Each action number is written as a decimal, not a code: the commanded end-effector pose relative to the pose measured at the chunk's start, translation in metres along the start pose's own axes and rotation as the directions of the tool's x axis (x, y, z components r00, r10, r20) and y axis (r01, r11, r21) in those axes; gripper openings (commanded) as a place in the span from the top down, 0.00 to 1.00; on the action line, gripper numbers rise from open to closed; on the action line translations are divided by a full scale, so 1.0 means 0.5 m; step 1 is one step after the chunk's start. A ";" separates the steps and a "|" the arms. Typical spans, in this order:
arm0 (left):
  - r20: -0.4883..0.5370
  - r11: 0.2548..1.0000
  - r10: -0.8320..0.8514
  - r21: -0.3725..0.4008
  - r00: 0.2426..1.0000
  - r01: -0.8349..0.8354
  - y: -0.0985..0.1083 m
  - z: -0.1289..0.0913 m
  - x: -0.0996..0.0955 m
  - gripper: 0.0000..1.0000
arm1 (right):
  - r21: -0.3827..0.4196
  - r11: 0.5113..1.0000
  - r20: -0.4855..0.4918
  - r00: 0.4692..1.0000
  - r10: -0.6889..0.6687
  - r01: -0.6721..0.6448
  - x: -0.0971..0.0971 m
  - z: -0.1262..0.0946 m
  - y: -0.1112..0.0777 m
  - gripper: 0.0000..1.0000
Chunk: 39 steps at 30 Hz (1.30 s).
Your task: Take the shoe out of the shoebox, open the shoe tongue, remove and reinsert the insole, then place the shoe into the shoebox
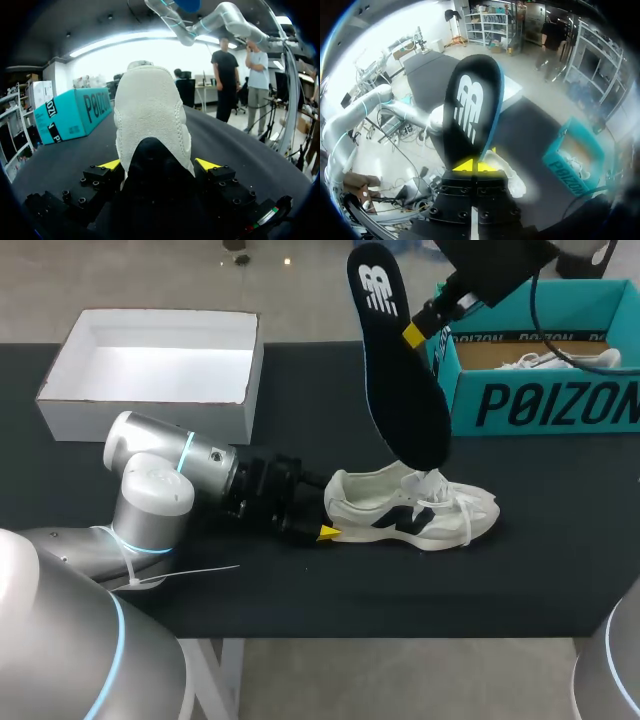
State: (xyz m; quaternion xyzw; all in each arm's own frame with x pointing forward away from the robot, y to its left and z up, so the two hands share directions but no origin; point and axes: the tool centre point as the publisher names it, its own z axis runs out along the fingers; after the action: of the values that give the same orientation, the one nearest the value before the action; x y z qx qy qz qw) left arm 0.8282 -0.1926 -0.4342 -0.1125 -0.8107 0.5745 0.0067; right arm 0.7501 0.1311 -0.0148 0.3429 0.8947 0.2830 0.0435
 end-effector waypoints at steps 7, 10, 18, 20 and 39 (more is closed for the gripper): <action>0.001 1.000 0.000 -0.002 1.000 0.000 0.004 0.004 0.001 1.00 | 0.038 0.999 0.071 0.997 0.025 -0.028 0.025 -0.056 0.036 1.00; 0.001 1.000 0.000 -0.002 1.000 0.000 0.004 0.004 0.001 1.00 | 0.031 0.999 0.073 0.997 0.022 -0.025 0.023 -0.048 0.050 1.00; 0.001 1.000 0.000 -0.002 1.000 0.000 0.004 0.004 0.001 1.00 | 0.014 1.000 0.080 0.997 0.018 -0.019 0.012 -0.031 0.068 1.00; 0.001 1.000 0.000 -0.002 1.000 0.000 0.004 0.004 0.001 1.00 | 0.012 1.000 0.081 0.997 0.016 -0.017 0.011 -0.031 0.069 1.00; 0.001 1.000 0.000 -0.002 1.000 0.000 0.004 0.004 0.001 1.00 | 0.012 1.000 0.081 0.997 0.016 -0.017 0.011 -0.031 0.069 1.00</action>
State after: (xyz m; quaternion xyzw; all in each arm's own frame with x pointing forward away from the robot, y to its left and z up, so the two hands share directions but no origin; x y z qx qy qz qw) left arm 0.8282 -0.1926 -0.4342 -0.1125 -0.8107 0.5745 0.0067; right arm 0.7603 0.1475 0.0174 0.3616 0.8908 0.2646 0.0761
